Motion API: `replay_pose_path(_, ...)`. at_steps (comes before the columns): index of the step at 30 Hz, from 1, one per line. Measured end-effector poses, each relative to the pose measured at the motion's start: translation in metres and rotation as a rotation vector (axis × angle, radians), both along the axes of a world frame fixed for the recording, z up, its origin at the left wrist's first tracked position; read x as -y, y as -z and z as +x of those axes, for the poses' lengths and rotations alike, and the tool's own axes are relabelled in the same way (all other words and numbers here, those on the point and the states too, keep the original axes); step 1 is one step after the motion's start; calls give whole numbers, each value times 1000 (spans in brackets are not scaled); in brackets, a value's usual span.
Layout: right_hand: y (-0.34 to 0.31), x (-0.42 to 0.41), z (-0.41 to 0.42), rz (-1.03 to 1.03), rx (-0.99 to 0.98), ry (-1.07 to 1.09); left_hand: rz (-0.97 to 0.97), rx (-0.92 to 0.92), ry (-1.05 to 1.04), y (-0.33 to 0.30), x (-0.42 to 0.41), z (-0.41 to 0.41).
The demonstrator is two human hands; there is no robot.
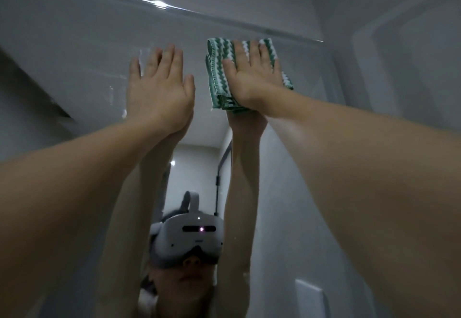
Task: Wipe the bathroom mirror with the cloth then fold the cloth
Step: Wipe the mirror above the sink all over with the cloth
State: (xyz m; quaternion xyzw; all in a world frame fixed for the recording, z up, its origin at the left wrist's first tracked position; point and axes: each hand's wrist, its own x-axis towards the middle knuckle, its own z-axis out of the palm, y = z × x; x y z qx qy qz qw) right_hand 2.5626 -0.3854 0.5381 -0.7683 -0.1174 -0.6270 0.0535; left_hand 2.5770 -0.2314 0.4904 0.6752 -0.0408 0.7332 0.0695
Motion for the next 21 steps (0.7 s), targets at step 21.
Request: replay_pose_path(21,154,8,-5,-18,-117,9,174,-190,-45,166,-10,-14)
